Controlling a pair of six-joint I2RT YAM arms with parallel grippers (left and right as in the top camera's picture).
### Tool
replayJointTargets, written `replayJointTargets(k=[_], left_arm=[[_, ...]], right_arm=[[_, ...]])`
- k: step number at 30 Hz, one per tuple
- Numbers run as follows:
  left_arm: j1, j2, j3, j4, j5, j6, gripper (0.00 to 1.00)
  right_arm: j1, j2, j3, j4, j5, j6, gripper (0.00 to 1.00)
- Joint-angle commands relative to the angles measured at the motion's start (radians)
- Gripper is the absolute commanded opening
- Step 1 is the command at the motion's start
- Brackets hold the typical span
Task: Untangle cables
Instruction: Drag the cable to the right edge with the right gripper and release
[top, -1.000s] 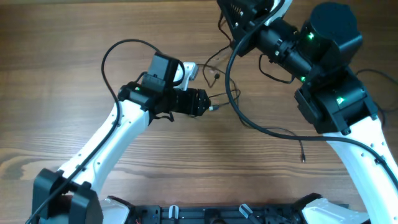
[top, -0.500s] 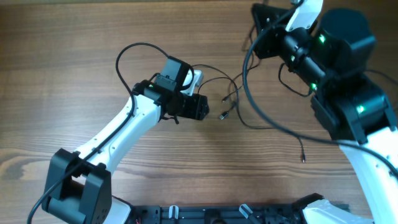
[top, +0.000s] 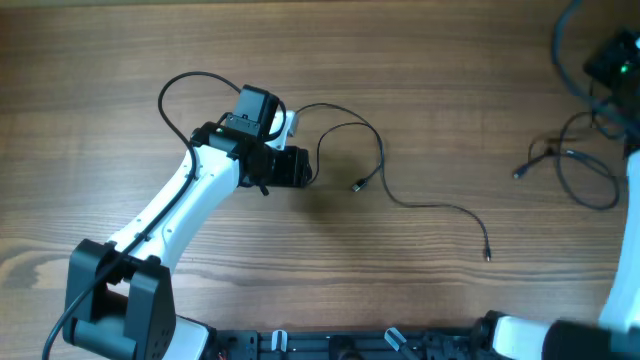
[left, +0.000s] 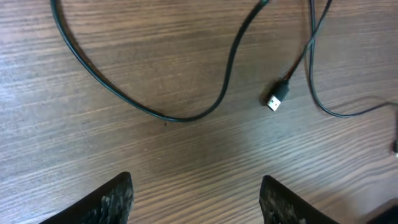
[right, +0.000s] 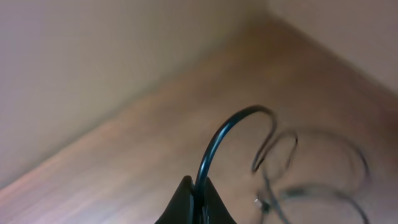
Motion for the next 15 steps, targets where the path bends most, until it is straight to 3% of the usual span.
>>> replayJointTargets(k=[1, 3, 5, 7, 10, 15], left_arm=[[-0.001, -0.017, 0.005, -0.020, 0.057, -0.010, 0.67], [-0.001, -0.017, 0.005, -0.033, 0.056, -0.010, 0.68], [-0.001, -0.017, 0.005, -0.042, 0.056, -0.010, 0.68], [-0.001, -0.017, 0.005, -0.050, 0.057, -0.010, 0.68], [-0.001, -0.017, 0.005, -0.053, 0.056, -0.010, 0.67], [-0.001, -0.017, 0.005, -0.053, 0.056, -0.010, 0.68]], right_arm=[[-0.090, 0.123, -0.003, -0.027, 0.051, 0.093, 0.04], [-0.127, 0.195, -0.003, -0.072, 0.051, 0.095, 0.04], [-0.143, 0.226, -0.003, -0.086, 0.051, 0.095, 0.18], [-0.158, 0.236, -0.003, -0.086, 0.057, 0.094, 0.68], [-0.174, 0.235, -0.003, -0.084, 0.063, 0.095, 1.00], [-0.176, 0.235, -0.003, -0.076, 0.046, 0.095, 1.00]])
